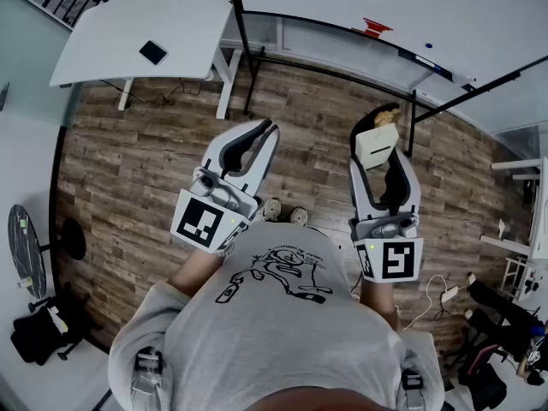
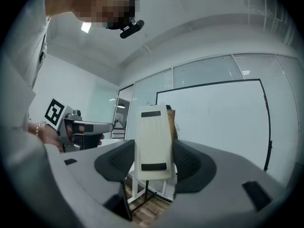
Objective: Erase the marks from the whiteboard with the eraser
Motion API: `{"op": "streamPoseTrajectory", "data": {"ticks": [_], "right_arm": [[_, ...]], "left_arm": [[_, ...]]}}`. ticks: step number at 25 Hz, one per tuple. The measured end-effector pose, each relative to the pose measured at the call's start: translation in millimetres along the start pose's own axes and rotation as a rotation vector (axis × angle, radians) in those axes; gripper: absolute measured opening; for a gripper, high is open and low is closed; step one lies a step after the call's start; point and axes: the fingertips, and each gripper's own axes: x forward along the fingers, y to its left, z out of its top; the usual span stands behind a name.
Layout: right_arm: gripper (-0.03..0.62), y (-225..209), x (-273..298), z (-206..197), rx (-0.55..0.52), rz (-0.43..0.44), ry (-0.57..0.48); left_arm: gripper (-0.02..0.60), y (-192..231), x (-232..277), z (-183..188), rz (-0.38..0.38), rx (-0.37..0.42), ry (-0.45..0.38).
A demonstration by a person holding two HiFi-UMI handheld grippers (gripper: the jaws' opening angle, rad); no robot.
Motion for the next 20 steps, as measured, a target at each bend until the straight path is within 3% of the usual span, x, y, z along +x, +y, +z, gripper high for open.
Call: {"op": "streamPoseTrajectory", "data": {"ticks": [20], "right_arm": [[0.258,31.3,53.2,4.9,0.007,-0.048,-0.020]], "left_arm": [[0.046,65.6,-13.5,-5.4,-0.044,-0.041,0.001]]}}
